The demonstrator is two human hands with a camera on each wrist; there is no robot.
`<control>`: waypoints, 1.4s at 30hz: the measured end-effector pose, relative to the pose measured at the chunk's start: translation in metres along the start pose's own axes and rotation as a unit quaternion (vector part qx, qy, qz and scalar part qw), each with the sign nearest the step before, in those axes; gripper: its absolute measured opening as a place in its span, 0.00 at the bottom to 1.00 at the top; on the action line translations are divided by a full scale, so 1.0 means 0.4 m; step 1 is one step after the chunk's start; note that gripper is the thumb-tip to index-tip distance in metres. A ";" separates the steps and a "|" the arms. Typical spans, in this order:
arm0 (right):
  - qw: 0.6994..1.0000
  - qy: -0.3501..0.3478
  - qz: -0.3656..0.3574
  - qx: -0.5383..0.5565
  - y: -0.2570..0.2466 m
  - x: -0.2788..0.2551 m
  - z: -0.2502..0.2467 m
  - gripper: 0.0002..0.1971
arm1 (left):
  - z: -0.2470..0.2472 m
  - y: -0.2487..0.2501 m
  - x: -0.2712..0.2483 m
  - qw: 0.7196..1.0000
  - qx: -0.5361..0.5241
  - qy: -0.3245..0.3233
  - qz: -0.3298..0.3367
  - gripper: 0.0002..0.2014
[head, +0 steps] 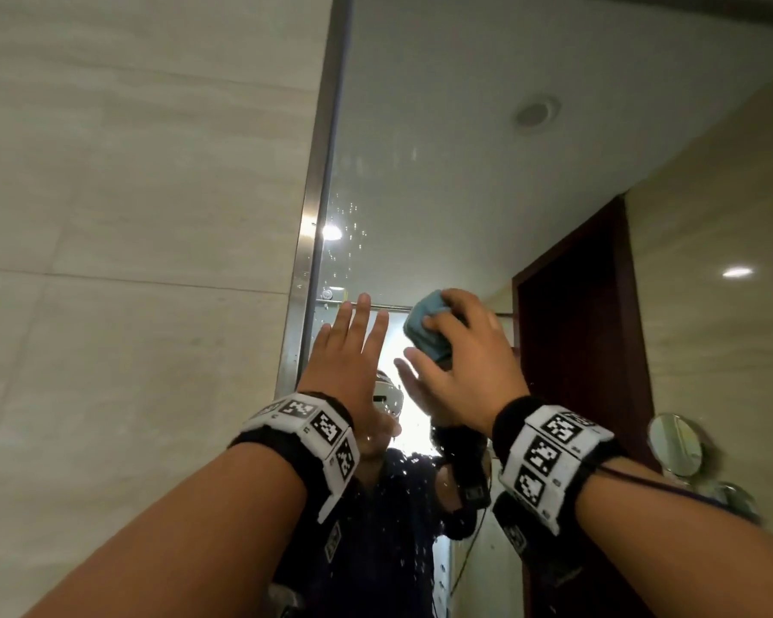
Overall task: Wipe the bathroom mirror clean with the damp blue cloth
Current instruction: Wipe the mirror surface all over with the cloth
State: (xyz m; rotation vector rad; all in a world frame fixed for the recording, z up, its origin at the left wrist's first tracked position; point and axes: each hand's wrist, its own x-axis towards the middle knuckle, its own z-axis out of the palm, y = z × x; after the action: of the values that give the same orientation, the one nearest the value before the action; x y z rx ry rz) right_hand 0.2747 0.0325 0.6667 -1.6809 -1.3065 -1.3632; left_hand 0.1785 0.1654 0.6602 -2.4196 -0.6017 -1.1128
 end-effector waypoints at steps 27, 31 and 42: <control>0.990 -0.058 -0.101 -0.079 0.052 0.028 -0.017 0.24 | -0.002 0.002 -0.005 1.000 -0.005 0.002 -0.004 0.67; 0.996 0.065 0.058 -0.024 0.078 0.066 -0.024 0.19 | 0.000 0.001 -0.009 1.000 -0.005 0.003 -0.004 0.67; 0.996 0.086 0.008 0.014 0.032 0.086 -0.013 0.07 | 0.000 -0.001 -0.012 1.000 -0.012 0.004 -0.008 0.66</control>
State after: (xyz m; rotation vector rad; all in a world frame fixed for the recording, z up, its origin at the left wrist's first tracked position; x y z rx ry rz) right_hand 0.2845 0.0344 0.7026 -1.5165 -1.2061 -1.4392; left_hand 0.1755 0.1646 0.6565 -2.4335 -0.6089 -1.1435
